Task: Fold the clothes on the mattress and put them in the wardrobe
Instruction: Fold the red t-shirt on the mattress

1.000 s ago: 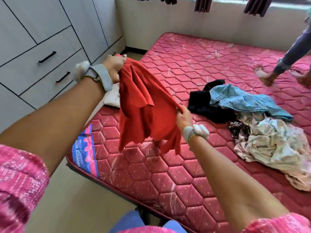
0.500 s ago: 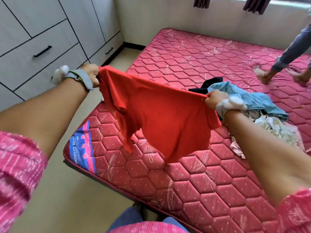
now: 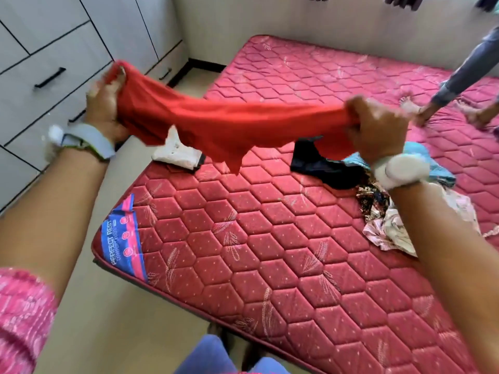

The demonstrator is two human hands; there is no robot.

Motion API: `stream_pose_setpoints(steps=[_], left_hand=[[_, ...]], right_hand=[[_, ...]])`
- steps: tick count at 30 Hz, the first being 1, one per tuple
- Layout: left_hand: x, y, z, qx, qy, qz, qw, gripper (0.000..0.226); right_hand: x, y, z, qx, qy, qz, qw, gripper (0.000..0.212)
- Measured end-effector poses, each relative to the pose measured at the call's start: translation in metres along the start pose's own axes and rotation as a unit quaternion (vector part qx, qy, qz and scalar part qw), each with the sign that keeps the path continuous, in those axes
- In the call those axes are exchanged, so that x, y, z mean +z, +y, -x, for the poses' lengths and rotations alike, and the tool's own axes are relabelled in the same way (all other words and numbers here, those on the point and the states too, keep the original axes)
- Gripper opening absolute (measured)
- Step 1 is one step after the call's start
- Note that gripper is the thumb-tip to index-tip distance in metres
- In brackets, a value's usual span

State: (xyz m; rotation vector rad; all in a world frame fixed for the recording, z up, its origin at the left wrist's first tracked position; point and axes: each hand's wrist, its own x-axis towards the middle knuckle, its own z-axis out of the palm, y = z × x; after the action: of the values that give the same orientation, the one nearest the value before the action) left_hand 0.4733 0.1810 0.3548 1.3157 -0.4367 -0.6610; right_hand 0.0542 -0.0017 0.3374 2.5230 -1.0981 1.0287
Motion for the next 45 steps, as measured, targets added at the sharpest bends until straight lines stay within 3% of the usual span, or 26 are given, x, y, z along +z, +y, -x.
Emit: stream_pose_setpoints(steps=[3,5,8,10,13,14,16,18,22,25,27,29,31,32,34,36,38,39,41,43,45], left_hand=[[-0.025,-0.072,0.02,-0.084,0.02,-0.096,0.992,0.037],[-0.035,-0.126,0.042,-0.174,0.013,-0.153,0.973,0.036],[-0.043,-0.212,0.066,-0.304,0.014,-0.243,0.921,0.055],[-0.052,-0.272,0.081,-0.322,0.021,-0.315,0.892,0.06],[-0.067,-0.351,0.088,-0.309,-0.069,-0.412,0.854,0.048],[-0.07,-0.358,0.09,-0.303,-0.097,-0.438,0.841,0.046],[-0.087,-0.392,0.093,-0.27,-0.08,-0.469,0.837,0.041],[-0.093,-0.405,0.096,-0.229,-0.031,-0.494,0.838,0.037],[-0.087,-0.414,0.113,-0.11,0.075,-0.53,0.837,0.033],[-0.084,-0.402,0.121,-0.04,0.187,-0.524,0.83,0.037],[-0.09,-0.4,0.128,-0.059,0.212,-0.552,0.804,0.042],[-0.096,-0.407,0.14,-0.089,0.207,-0.601,0.767,0.047],[-0.094,-0.424,0.153,-0.04,0.172,-0.67,0.721,0.045],[-0.091,-0.433,0.156,0.016,0.137,-0.695,0.706,0.043],[-0.069,-0.453,0.164,0.139,-0.003,-0.696,0.704,0.039],[-0.027,-0.472,0.185,0.225,-0.181,-0.646,0.707,0.038],[0.023,-0.489,0.216,0.26,-0.336,-0.583,0.693,0.04],[0.05,-0.497,0.235,0.267,-0.395,-0.565,0.673,0.043],[0.089,-0.514,0.262,0.28,-0.468,-0.561,0.623,0.054],[0.123,-0.534,0.283,0.292,-0.495,-0.586,0.571,0.068],[0.138,-0.54,0.291,0.286,-0.488,-0.616,0.549,0.074]], right_hand=[[0.034,0.007,0.069,-0.094,-0.11,0.015,0.989,0.035],[0.062,0.009,0.122,-0.099,-0.216,-0.004,0.971,0.026],[0.115,0.012,0.199,-0.065,-0.395,0.003,0.916,0.039],[0.147,0.01,0.243,-0.033,-0.457,0.016,0.889,0.031],[0.194,0.007,0.307,-0.02,-0.513,0.044,0.857,0.036],[0.193,0.008,0.315,-0.011,-0.514,0.065,0.855,0.041],[0.211,0.009,0.346,0.015,-0.496,0.087,0.864,0.04],[0.212,0.013,0.359,0.034,-0.456,0.093,0.885,0.031],[0.209,0.021,0.373,0.05,-0.361,0.091,0.927,0.036],[0.197,0.018,0.375,0.06,-0.281,0.104,0.952,0.019],[0.194,0.012,0.387,0.021,-0.312,0.063,0.948,0.014],[0.195,0.0,0.403,-0.03,-0.447,0.021,0.894,0.024],[0.19,-0.005,0.412,-0.007,-0.592,0.01,0.806,0.043],[0.189,-0.006,0.413,0.025,-0.621,-0.004,0.783,0.056],[0.188,-0.005,0.414,0.128,-0.571,-0.042,0.81,0.065],[0.19,0.0,0.416,0.208,-0.469,-0.025,0.858,0.05],[0.192,0.011,0.419,0.298,-0.396,0.027,0.868,0.025],[0.193,0.018,0.422,0.359,-0.374,0.049,0.854,0.026],[0.195,0.03,0.423,0.494,-0.35,0.056,0.794,0.048],[0.199,0.05,0.432,0.604,-0.339,0.034,0.721,0.072],[0.205,0.055,0.439,0.636,-0.346,-0.024,0.689,0.08]])
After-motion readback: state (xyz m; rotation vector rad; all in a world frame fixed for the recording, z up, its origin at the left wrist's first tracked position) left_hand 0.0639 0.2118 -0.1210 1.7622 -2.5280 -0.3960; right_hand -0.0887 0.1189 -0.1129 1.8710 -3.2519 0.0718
